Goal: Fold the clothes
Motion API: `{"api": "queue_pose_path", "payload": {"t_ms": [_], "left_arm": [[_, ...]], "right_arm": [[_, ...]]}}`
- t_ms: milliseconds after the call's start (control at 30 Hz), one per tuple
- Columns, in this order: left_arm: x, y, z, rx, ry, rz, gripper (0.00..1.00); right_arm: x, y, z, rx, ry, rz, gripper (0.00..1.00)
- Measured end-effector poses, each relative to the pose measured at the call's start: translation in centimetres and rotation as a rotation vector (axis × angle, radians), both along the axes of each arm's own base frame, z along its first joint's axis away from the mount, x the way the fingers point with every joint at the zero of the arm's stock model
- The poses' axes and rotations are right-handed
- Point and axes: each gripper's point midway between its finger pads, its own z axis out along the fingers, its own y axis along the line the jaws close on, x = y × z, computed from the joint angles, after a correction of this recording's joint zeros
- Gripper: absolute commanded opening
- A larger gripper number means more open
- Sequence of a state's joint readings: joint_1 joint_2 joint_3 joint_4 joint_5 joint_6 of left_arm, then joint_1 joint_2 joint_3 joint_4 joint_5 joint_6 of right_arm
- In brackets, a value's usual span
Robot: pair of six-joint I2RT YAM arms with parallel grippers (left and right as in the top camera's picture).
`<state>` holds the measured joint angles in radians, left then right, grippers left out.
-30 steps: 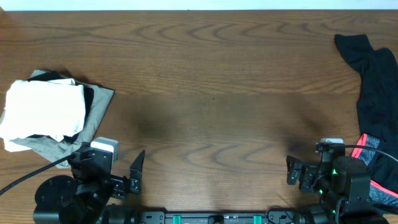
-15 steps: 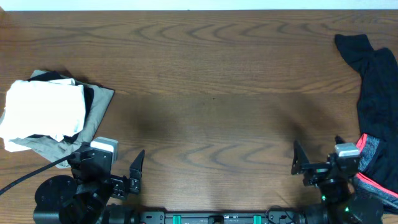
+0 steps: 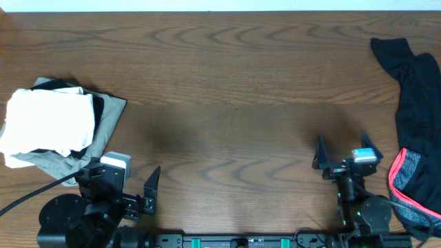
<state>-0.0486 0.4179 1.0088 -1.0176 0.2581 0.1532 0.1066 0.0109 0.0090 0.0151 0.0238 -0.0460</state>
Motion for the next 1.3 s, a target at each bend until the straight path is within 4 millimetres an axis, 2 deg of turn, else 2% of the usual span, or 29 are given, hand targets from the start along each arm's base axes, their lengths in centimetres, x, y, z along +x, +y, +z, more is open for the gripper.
{"api": "queue_pose_path", "payload": {"t_ms": [100,1300], "left_arm": [[0.0,0.0,0.0,0.000,0.000,0.000,0.98],[-0.1,0.0,-0.2,0.001,0.007,0.001,0.98]], "right_arm": [[0.0,0.0,-2.2,-0.019,0.086,0.000,0.99],[-0.1,0.4,-2.2,-0.015,0.086,0.024,0.99]]}}
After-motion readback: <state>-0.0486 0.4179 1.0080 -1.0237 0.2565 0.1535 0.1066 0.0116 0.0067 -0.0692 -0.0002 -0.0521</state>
